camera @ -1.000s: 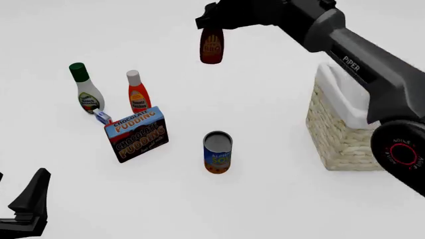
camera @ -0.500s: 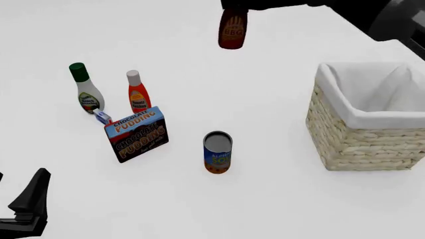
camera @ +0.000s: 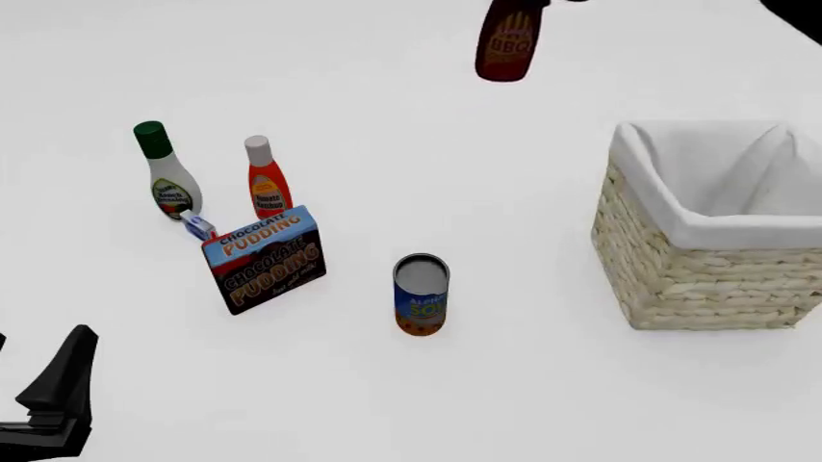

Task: Pick the bbq sauce and place it in the basket.

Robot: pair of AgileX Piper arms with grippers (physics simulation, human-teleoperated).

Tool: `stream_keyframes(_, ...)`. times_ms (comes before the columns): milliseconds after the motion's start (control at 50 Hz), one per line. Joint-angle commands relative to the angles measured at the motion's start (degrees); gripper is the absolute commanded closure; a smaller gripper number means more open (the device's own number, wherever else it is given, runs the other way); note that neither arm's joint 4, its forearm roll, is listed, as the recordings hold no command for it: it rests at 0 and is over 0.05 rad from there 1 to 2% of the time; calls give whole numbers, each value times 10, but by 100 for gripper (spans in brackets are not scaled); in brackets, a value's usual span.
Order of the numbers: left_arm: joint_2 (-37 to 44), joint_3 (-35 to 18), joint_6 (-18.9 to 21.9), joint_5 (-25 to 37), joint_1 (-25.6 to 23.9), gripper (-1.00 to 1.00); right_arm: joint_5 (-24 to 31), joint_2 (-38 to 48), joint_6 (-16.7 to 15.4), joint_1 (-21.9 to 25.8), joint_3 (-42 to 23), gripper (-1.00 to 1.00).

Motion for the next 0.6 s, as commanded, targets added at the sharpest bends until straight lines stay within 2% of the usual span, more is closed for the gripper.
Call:
stream_keyframes(20, 0, 0, 0, 0, 0, -100, -2, -44, 2, -25, 32, 100)
stream_keyframes(600, 0, 0, 0, 0, 0, -100, 16, -155, -13, -133, 113, 100)
